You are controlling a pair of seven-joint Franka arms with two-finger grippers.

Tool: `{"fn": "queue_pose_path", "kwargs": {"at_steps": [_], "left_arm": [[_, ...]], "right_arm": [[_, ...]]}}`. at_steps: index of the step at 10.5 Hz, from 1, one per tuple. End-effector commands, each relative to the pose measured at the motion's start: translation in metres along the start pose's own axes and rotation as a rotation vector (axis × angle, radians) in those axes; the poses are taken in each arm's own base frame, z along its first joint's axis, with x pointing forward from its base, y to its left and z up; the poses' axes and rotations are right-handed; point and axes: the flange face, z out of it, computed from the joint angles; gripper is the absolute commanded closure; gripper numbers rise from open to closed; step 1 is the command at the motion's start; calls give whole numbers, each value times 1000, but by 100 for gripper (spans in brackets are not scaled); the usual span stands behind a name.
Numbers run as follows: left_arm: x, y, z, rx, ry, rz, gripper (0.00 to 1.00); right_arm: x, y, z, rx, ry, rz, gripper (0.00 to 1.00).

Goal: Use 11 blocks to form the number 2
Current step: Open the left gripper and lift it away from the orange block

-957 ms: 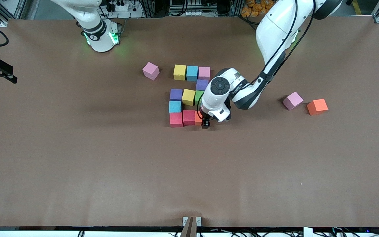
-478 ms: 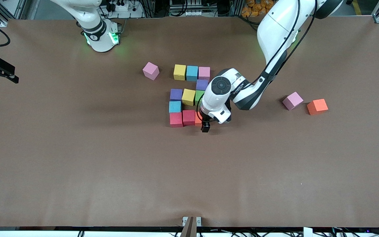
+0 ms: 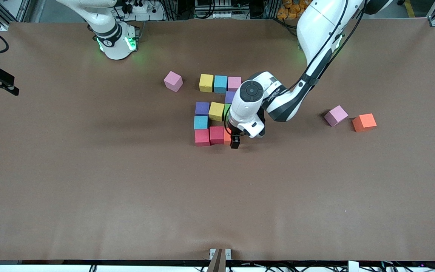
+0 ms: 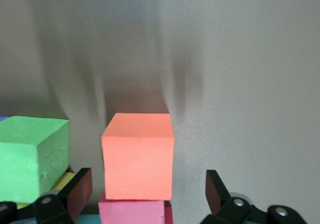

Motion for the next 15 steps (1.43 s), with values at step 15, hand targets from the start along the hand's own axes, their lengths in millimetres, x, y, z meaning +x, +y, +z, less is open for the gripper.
{"fn": "queue_pose_path", "kwargs": {"at_steps": [15], "left_arm": [[184, 112, -222, 126, 205, 1023, 0]], "right_arm": [[11, -9, -5, 0, 69, -27, 0]]}}
